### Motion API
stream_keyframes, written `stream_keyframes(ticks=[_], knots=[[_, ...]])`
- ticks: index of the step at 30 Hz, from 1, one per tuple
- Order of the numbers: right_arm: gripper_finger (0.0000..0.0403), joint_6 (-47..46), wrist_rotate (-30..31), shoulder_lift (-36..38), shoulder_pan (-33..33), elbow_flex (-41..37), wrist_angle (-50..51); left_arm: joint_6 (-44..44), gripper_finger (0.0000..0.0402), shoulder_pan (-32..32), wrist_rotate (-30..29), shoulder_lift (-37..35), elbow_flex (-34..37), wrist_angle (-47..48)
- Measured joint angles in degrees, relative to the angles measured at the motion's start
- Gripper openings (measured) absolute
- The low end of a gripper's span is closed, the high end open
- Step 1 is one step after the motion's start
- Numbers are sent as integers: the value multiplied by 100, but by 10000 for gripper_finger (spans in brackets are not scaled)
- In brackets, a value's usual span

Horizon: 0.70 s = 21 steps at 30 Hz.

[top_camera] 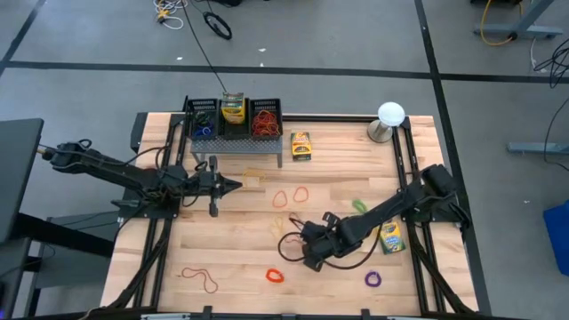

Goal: Pick & Place Office Desk Supplies
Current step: Put the red rubber band into the right black bin

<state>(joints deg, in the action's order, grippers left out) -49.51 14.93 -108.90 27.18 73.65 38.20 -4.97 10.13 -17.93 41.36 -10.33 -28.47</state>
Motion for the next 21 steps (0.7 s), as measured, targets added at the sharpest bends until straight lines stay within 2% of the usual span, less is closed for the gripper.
stream_keyframes(ticks=[12, 17, 21], knots=[[104, 626, -78, -516, -96, 2, -474, 0, 20, 0, 1, 2, 0, 8], [72, 764, -213, -623, -169, 20, -410, 2, 20, 0, 2, 2, -2, 20], [29, 993, -309, -576, -170, 18, -368, 0, 20, 0, 2, 2, -2, 39]])
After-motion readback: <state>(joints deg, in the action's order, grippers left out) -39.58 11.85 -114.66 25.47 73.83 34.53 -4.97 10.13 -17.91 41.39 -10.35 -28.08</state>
